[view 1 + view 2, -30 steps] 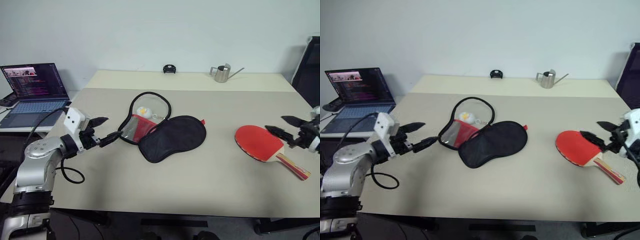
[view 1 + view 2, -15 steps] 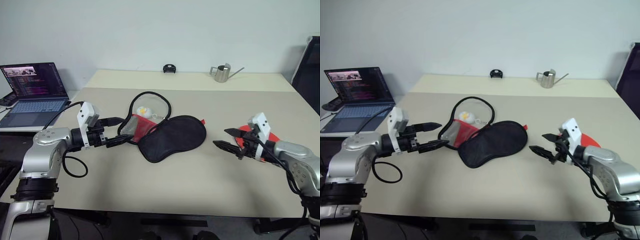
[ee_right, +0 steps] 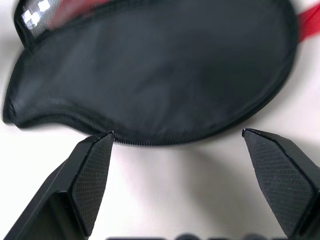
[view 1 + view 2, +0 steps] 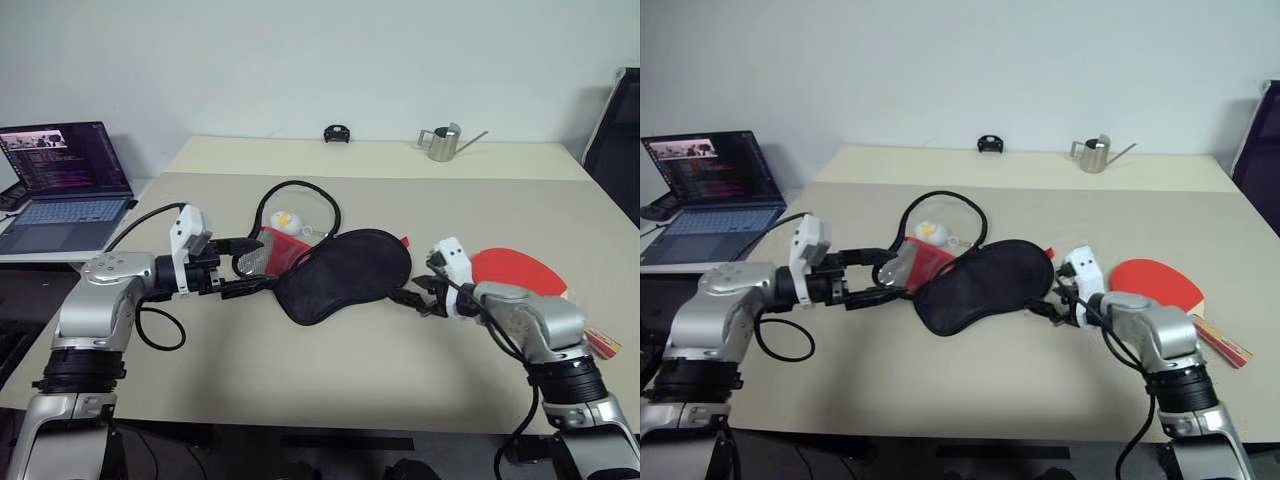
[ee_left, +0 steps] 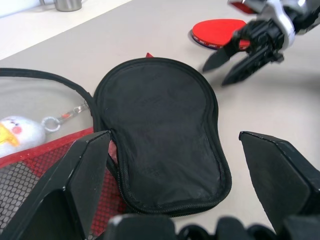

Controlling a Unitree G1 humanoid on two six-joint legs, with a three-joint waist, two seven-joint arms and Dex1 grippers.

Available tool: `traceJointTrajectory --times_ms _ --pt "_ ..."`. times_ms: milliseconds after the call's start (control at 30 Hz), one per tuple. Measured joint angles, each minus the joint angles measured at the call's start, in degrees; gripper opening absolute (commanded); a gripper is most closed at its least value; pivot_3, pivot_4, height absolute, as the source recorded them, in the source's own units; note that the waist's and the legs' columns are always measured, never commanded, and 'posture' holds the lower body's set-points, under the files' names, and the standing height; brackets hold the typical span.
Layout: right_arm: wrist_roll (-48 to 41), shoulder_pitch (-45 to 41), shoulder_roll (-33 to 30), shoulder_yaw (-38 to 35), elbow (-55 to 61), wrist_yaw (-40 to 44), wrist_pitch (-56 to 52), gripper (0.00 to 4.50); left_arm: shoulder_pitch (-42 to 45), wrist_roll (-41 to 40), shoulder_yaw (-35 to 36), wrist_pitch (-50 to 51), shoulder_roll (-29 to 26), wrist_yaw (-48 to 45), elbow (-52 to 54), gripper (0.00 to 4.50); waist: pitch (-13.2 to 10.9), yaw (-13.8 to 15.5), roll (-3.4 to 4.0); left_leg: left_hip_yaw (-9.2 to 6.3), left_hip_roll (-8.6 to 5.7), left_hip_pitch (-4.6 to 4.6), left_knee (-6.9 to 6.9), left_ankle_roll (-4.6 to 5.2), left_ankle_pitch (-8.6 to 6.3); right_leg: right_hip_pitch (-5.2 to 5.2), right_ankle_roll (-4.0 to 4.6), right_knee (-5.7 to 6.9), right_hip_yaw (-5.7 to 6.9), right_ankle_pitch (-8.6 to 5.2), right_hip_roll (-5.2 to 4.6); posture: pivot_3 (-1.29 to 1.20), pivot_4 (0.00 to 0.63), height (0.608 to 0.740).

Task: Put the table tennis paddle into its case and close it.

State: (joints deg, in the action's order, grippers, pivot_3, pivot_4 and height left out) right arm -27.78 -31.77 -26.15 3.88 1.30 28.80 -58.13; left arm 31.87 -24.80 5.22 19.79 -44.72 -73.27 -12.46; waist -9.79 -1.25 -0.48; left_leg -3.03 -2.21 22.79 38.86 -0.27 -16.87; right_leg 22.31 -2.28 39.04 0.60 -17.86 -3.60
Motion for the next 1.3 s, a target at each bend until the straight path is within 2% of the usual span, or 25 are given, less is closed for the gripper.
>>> traceJointTrajectory --times_ms 300,600,800,1233,1300 --pt "1.81 -1.37 3.34 0.78 -1.1 -0.25 -0.3 4.49 0.05 0.01 -0.05 -0.21 0.0 0.11 -0.19 4.5 0.01 -0.75 -0.01 0.0 0.01 -0.06 0.0 0.01 0.0 -0.01 0.0 0.06 -0.03 0.0 0.05 0.0 0.15 0.74" --pt "-0.18 -3.96 9.52 -1.2 -1.72 -1.4 -7.06 4.49 0.41 0.02 -0.32 -0.27 0.01 0.21 -0.27 4.5 0.01 -0.95 -0.01 -0.01 0.04 -0.06 0.01 0.0 0.0 0.01 0.0 0.06 -0.04 0.0 0.11 0.0 0.15 0.74" --pt "-0.91 -5.29 14.14 -4.23 -2.9 -4.05 -10.13 4.49 0.52 0.05 -0.35 -0.29 0.1 0.4 -0.69 4.5 0.01 -0.95 -0.01 -0.02 0.04 -0.06 0.0 -0.02 0.01 0.02 0.0 0.08 -0.03 0.0 0.11 0.0 0.15 0.74" --pt "-3.87 -6.68 22.68 -15.59 -3.89 -12.49 -18.01 4.49 0.78 0.14 -0.43 -0.29 0.11 1.26 -0.7 4.5 0.01 -0.94 0.0 -0.01 0.04 -0.07 0.0 -0.04 0.03 0.05 0.0 0.16 -0.07 0.01 0.11 0.0 0.15 0.74" --pt "-3.86 -6.7 23.76 -16.22 -3.89 -13.5 -18.23 4.11 0.78 0.16 -0.45 -0.29 0.11 1.3 -0.7 4.5 0.01 -0.95 0.0 -0.01 0.03 -0.08 0.0 -0.04 0.03 0.05 0.0 0.19 -0.07 0.01 0.11 0.0 0.15 0.74"
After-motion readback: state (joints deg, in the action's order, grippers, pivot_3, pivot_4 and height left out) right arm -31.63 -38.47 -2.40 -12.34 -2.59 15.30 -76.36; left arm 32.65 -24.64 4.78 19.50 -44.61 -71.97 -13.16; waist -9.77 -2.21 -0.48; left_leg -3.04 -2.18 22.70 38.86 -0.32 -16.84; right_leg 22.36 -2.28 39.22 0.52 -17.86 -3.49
